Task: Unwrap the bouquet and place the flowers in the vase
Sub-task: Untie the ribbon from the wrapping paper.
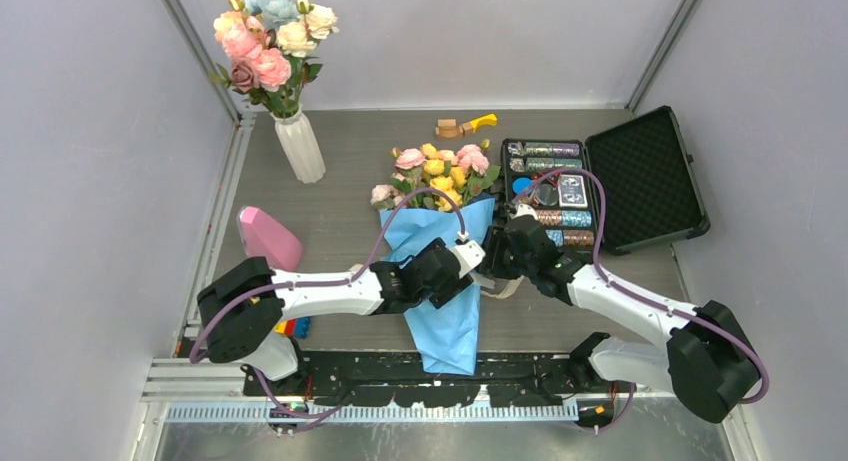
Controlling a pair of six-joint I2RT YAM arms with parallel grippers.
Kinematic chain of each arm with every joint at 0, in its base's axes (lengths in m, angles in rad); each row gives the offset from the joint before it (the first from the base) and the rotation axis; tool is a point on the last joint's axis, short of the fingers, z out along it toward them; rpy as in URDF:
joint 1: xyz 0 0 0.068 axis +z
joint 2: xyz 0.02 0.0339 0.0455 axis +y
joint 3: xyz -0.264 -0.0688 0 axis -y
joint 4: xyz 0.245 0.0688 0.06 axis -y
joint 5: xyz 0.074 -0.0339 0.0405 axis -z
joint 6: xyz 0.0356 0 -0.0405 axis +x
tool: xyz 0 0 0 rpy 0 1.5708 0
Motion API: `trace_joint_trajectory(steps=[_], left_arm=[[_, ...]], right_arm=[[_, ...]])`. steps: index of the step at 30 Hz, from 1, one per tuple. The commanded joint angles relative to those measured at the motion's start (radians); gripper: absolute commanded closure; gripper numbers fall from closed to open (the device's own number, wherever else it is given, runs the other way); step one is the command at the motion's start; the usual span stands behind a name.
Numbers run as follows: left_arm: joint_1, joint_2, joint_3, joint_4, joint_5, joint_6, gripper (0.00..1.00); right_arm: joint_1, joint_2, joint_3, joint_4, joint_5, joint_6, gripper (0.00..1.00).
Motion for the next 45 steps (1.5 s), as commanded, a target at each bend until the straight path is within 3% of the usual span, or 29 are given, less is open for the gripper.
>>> trace_joint_trajectory(steps=[1,3,9,11,16,20,25,31,38,45], left_arm=[[-0.003,0.011,0.035,0.089,-0.057,0.028,0.34],[-0.004,0.019,0.031,0.104,-0.058,0.038,0.39],[-0.003,0.009,0.025,0.101,-0.084,0.036,0.91],[-0.003,-0.023,0.022,0.086,-0.099,0.020,1.00],[0.006,-0.143,0.028,-0.023,-0.079,-0.057,1.00],[0.075,-0.258,0.005,-0.098,0.020,-0.143,1.00],[0.248,-0.387,-0.043,-0.150,0.141,-0.229,1.00],[0.480,-0.528,-0.075,-0.228,0.159,-0.316,1.00],[0.805,-0.569,-0.118,-0.277,0.250,-0.453,1.00],[1.012,-0.628,-0.231,-0.251,0.270,-0.562,1.00]], right_arm=[[0.005,-0.038,0.020,0.002,0.053,0.002,0.49],[0.004,-0.041,0.019,0.000,0.057,0.002,0.49],[0.005,-0.047,0.018,0.001,0.088,0.016,0.51],[0.005,-0.054,0.021,0.003,0.093,0.017,0.51],[0.005,-0.074,0.031,0.023,0.056,-0.032,0.44],[0.004,-0.107,0.039,0.027,0.029,-0.101,0.38],[0.026,-0.129,0.061,0.057,-0.064,-0.242,0.34],[0.124,-0.071,0.113,0.118,-0.071,-0.409,0.31],[0.225,0.137,0.238,0.133,-0.032,-0.570,0.29],[0.235,0.313,0.343,0.131,-0.103,-0.645,0.28]])
